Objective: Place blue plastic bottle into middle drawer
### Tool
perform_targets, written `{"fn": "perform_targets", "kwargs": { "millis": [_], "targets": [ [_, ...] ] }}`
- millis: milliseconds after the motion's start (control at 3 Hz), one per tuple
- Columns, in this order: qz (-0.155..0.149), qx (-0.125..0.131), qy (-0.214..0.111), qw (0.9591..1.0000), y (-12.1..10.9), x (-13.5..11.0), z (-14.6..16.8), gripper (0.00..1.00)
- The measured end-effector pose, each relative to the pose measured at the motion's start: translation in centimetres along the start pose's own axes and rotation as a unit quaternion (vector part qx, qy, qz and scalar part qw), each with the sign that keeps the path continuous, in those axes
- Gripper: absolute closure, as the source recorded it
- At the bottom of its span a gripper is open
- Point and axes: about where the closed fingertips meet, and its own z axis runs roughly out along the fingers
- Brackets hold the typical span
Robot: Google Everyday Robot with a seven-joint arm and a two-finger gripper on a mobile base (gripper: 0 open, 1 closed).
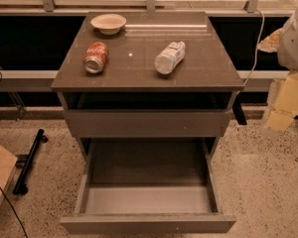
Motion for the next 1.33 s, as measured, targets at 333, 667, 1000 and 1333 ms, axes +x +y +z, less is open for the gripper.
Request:
{"fn": "perform_targets", "kwargs": {
  "millis": [333,667,1000,1333],
  "targets": [
    [0.0,0.0,0.0,1.0,0.0,0.0,0.0,0.0],
    [0.009,0.007,-0.023,0.9997,-0.5,-1.0,0.2,0.0],
    [0.03,0.009,-0.067,0.9973,-1.7,-2.0,0.9,0.0],
    [0.055,-0.002,-0.115,0.9918,-2.7,-3.7,2.6,0.0]
  ]
}}
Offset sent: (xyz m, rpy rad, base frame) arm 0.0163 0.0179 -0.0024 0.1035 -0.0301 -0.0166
